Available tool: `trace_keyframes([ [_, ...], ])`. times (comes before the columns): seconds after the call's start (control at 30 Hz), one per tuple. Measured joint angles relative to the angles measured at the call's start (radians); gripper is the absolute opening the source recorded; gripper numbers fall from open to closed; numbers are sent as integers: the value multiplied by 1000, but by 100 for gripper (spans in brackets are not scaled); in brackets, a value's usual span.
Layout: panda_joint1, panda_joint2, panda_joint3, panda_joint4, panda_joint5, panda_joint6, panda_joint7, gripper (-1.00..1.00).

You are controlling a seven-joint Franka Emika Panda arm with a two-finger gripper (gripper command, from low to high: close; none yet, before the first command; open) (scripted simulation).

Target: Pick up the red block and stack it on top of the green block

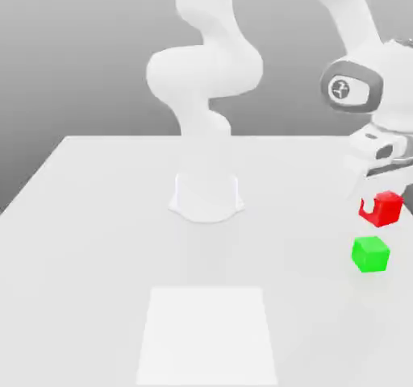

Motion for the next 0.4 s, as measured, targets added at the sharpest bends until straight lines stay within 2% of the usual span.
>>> trace_keyframes([
  [0.17,-10,94,-19,6,-135,75,99,-100],
  [0.3,19,179,-72,8,-266,142,193,-100],
  [0.33,31,200,-91,8,-298,159,216,100],
  [0.4,31,200,-91,8,-298,159,216,100],
])
